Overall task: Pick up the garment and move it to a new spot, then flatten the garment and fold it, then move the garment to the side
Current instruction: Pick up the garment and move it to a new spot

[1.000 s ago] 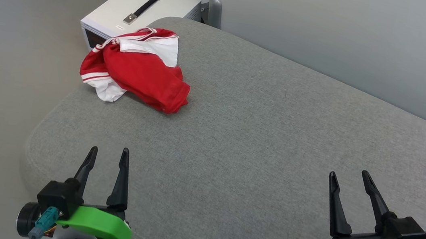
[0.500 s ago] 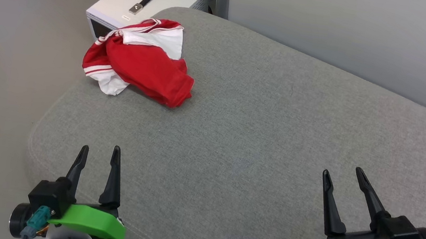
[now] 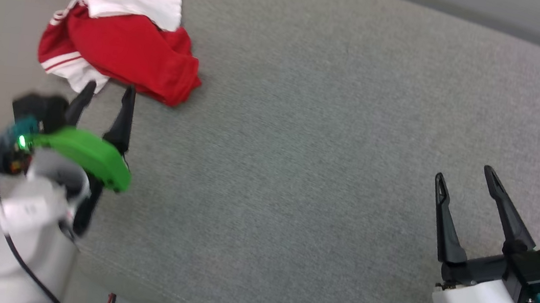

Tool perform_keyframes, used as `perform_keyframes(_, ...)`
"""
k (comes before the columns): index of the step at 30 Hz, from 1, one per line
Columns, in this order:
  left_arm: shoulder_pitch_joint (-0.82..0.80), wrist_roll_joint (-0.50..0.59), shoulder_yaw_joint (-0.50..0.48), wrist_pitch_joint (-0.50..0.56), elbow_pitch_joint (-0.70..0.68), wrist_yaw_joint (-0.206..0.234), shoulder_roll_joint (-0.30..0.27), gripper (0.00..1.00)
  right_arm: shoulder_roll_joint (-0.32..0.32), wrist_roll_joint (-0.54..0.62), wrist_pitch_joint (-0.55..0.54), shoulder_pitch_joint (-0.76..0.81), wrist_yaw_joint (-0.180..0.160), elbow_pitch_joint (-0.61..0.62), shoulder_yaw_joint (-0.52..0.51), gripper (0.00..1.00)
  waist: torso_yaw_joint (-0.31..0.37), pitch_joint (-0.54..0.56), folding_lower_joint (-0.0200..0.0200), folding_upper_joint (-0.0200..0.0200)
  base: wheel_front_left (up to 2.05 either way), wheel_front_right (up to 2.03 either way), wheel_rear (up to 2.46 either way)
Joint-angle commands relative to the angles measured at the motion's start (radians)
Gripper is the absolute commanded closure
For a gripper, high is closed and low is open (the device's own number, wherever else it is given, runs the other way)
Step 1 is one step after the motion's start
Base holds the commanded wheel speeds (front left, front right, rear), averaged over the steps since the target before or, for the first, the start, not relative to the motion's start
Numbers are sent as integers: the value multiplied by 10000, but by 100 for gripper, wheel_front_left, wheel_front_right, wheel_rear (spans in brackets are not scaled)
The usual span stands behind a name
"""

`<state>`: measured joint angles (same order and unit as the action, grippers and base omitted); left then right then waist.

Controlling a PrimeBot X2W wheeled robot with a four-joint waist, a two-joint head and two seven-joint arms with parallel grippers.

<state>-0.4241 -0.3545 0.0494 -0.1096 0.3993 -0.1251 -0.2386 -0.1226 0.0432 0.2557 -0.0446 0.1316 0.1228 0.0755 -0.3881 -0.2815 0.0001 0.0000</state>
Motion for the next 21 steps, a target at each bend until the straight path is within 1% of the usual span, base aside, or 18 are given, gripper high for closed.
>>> perform_keyframes(1, -1425, -924, 756, 1493, 443, -51, -1072, 0, -202, 155, 61, -294, -9, 347, 20, 0, 947, -1497, -1, 0, 0, 0, 0)
perform_keyframes(3, -2124, -1664, 1161, 2691, 845, -52, -1568, 0, -260, 189, 59, -420, -9, 494, 26, 0, 1081, -1786, -1, 0, 0, 0, 0)
perform_keyframes(5, -2797, -2433, 1356, 3765, 1258, -53, -1956, 0, -294, 211, 53, -553, -9, 612, 56, 0, 1229, -2041, -1, 0, 0, 0, 0)
perform_keyframes(7, -3354, -2910, 1556, 4660, 1664, -53, -2374, 0, -305, 224, 51, -689, -9, 686, 127, 0, 1411, -2272, -1, 0, 0, 0, 0)
perform_keyframes(9, -3800, -3352, 1694, 5273, 1966, -54, -2670, 0, -285, 247, 48, -804, -9, 732, 179, 0, 1580, -2492, -1, 0, 0, 0, 0)
perform_keyframes(13, -4437, -3973, 1782, 6076, 2590, -54, -3013, 0, -258, 280, 49, -947, -9, 784, 199, 0, 1846, -2891, -1, 0, 0, 0, 0)
perform_keyframes(15, -4695, -4079, 1778, 6152, 2869, -54, -3168, 0, -264, 303, 50, -1022, -9, 800, 238, 0, 1977, -3073, -1, 0, 0, 0, 0)
perform_keyframes(16, -4966, -4234, 1783, 6217, 3284, -54, -3242, 0, -245, 333, 52, -1125, -9, 807, 279, 0, 2124, -3260, -1, 0, 0, 0, 0)
perform_keyframes(21, -5226, -4330, 1953, 6266, 3995, -55, -3190, 0, -209, 362, 55, -1229, -9, 808, 319, 0, 2258, -3435, -1, 0, 0, 0, 0)
